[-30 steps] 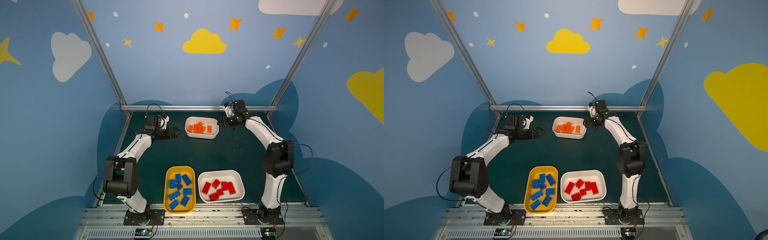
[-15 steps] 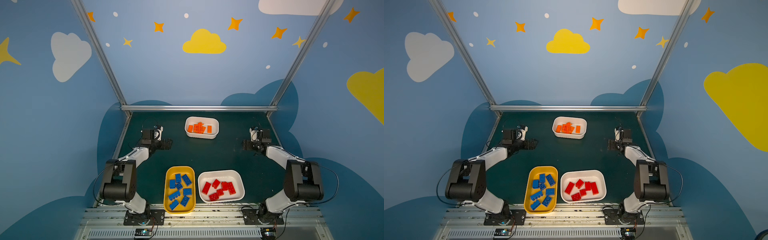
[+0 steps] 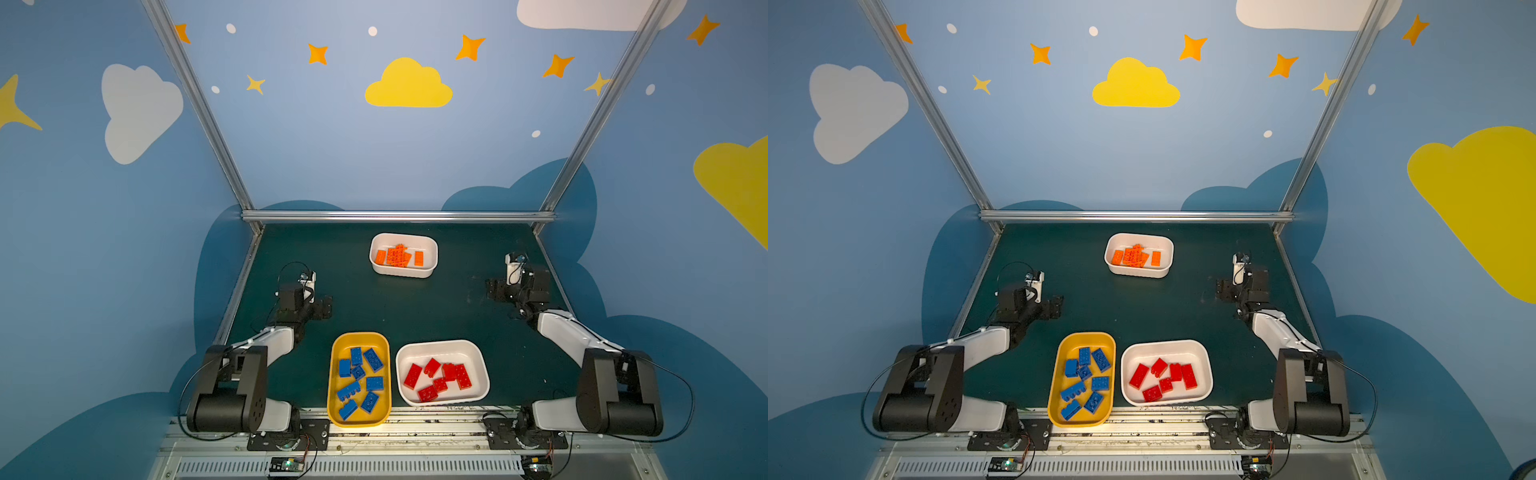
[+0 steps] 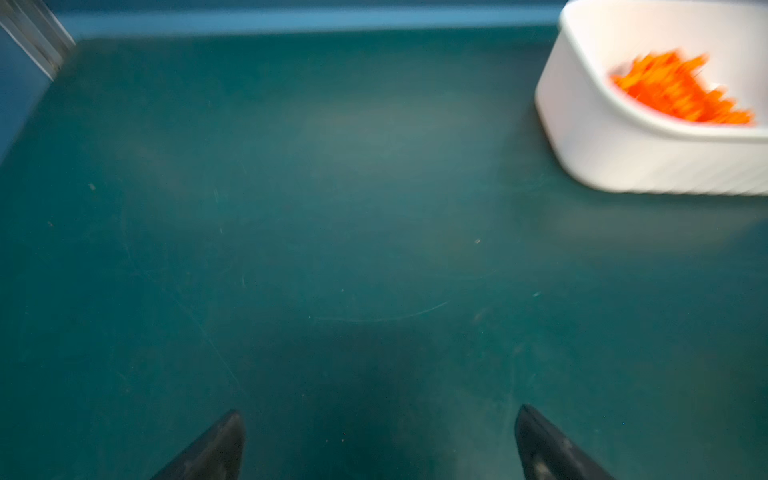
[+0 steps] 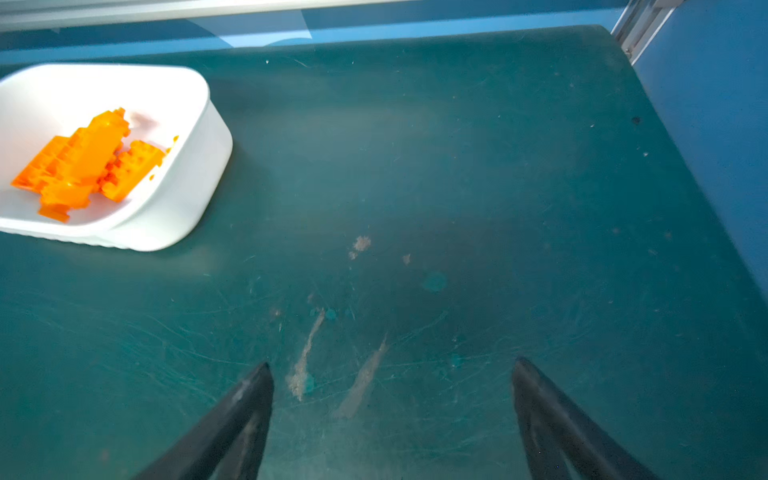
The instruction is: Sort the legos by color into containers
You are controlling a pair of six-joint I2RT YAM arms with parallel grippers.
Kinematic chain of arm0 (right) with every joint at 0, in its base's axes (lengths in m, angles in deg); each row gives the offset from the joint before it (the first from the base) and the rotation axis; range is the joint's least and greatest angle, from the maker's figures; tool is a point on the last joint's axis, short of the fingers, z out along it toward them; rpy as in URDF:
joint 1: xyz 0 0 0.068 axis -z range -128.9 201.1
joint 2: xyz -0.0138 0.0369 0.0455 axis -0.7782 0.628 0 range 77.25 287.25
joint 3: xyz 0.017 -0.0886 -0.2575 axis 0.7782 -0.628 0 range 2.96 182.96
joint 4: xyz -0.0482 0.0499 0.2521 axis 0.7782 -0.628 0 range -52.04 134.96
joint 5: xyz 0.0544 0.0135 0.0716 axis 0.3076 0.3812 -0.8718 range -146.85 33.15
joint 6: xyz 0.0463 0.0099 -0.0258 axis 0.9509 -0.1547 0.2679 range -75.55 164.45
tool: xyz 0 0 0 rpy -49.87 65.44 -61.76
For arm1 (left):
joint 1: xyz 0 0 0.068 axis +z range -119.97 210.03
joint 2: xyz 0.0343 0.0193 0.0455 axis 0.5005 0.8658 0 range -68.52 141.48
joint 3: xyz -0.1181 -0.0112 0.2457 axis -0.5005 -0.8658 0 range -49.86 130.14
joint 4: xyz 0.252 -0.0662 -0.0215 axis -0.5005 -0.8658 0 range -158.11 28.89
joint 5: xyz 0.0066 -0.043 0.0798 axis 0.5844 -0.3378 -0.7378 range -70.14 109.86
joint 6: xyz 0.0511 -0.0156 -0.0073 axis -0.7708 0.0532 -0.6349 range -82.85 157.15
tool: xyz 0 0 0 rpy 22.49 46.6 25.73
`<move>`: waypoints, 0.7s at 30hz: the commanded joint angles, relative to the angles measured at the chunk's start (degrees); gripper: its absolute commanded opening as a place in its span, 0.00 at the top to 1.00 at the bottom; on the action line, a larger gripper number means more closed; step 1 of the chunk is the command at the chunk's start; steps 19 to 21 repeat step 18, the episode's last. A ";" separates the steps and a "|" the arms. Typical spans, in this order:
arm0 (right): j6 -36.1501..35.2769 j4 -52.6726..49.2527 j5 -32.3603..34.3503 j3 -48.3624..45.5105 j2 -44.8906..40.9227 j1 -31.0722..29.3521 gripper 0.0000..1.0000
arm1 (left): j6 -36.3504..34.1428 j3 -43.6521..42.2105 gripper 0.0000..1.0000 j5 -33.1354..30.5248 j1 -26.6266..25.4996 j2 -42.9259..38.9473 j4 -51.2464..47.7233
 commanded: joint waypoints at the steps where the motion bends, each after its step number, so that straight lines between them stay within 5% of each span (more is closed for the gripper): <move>1: 1.02 9.88 2.84 -4.83 2.34 -0.82 0.12 | 0.76 2.15 0.00 0.03 0.85 2.44 6.88; 4: 0.31 16.49 2.10 -9.16 1.87 -0.89 0.12 | -0.95 1.63 0.00 2.42 0.84 2.99 7.36; 10: 1.64 16.52 3.67 -8.98 2.30 -0.66 0.12 | 0.65 -9.14 0.00 3.60 1.64 6.56 31.50; 14: 3.75 15.00 7.15 -7.74 2.99 -0.55 0.12 | 0.10 -6.13 0.00 4.10 1.88 3.63 20.99; 21: 3.83 14.02 4.43 -7.11 3.23 0.63 0.12 | 0.62 -6.35 0.00 3.83 2.04 3.88 22.10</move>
